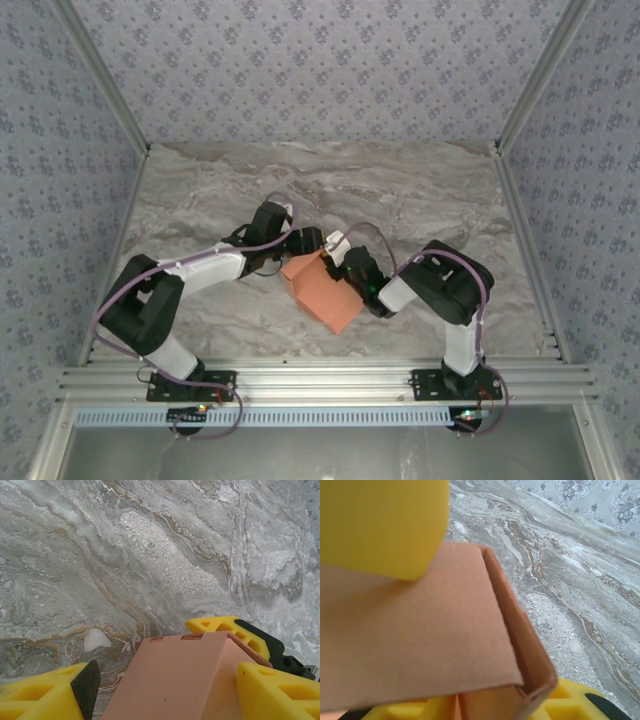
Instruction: Fold the paper box
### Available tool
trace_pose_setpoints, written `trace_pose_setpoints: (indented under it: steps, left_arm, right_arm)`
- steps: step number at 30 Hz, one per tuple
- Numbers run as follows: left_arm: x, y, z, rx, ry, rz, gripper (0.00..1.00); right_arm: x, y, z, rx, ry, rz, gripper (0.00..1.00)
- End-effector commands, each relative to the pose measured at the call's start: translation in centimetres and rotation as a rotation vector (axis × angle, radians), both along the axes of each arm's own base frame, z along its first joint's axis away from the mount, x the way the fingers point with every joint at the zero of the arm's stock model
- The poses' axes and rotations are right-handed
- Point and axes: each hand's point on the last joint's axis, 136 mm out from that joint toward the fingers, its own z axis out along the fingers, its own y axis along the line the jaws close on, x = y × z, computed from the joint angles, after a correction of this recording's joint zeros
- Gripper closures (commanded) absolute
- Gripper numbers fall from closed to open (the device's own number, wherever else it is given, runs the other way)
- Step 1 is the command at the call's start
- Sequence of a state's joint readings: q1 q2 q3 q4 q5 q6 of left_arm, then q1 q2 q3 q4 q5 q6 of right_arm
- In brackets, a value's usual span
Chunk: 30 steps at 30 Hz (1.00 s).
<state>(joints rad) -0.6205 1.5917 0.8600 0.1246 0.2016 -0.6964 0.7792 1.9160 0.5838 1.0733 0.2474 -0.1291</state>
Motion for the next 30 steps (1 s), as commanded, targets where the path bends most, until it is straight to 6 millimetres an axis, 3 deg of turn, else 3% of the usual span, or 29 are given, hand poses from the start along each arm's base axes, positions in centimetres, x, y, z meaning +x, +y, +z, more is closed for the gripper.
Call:
trace_pose_setpoints:
  steps: [1,10,18,25,30]
  left_arm:
    - [-1.5,0.6,-2.2,0.032,0.081,-0.008,0.27]
    - [-1.7,0.3,-2.5,-0.005,0.103,-0.002,0.30]
    - [-1.8,0.5,-2.3,-0.008,0.096,0.003,0.30]
    - [-1.2,1.6,-1.4,-0.006,0.075,0.029,0.28]
    - [-0.1,2.7,0.3,0.002,0.038,0.047,0.22]
  right_arm:
    - [1.1,-1.0,-0.8,-0.007,0.009,-0.082,0.70]
    - [1.5,-2.5,-1.5,-0.018,-0.013,-0.217,0.82]
    - [1.1,-2.2,-0.9,0.002,-0.029,-0.204,0.89]
    - [0.3,-1.1,0.7,0.056,-0.031,-0.127,0.71]
    - [-1.4,0.2,1.3,0.101,-0.015,0.022,0.58]
